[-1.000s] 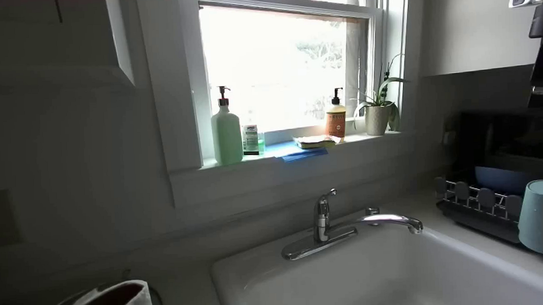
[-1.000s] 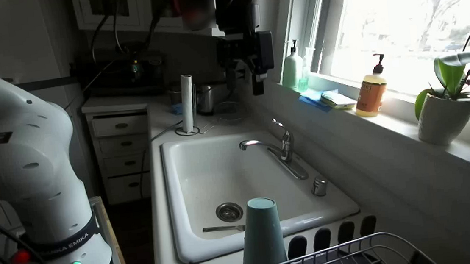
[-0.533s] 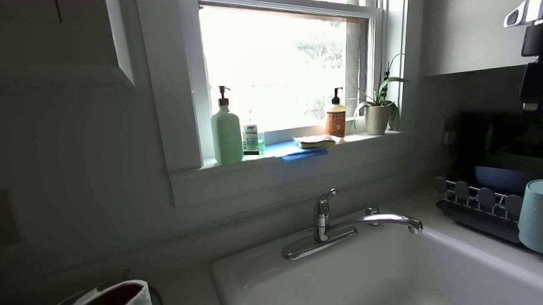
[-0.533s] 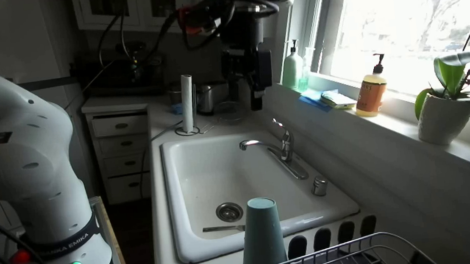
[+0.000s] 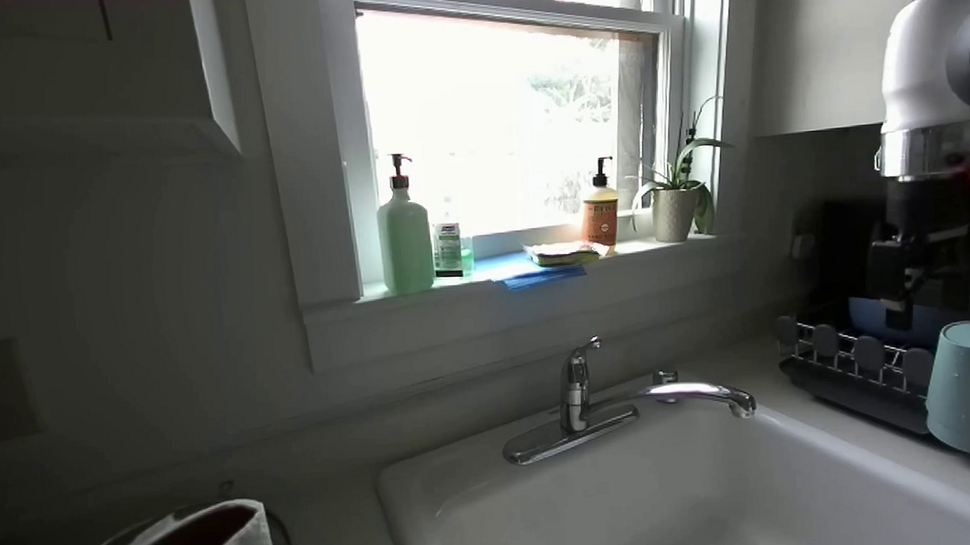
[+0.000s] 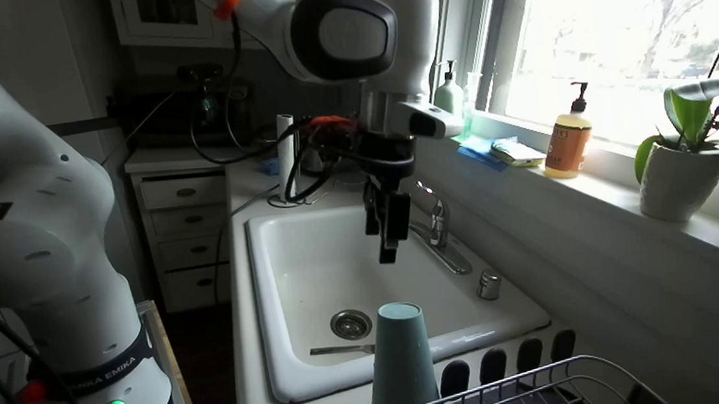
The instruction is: Pick up one light blue cup and hang it on the third cup holder from the right on the dish rack
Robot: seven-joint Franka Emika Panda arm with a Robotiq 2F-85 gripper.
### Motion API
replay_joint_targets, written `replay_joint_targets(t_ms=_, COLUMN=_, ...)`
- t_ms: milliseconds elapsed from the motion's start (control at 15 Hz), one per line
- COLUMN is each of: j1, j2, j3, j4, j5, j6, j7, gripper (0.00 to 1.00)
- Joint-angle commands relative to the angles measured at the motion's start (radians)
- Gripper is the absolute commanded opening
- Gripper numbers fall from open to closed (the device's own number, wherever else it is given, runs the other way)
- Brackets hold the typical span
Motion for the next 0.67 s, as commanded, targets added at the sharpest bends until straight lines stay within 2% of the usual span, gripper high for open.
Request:
replay_joint_targets(t_ms=0, j1=-0.052, j2=0.066, j3=0.016, j4=0.007, j5=-0.094, j6=-0.017, j7=0.035, gripper=1.00)
replay_joint_targets(t_ms=400, j1=-0.082, j2=0.092, j3=0.023, j4=0.016, j5=-0.272, j6=-0.036, j7=0.072, gripper=1.00)
replay_joint_targets(t_ms=600, j1=-0.078, j2=0.102, j3=0.021, j4=0.023, j5=-0.320, j6=-0.042, j7=0.074, gripper=1.00)
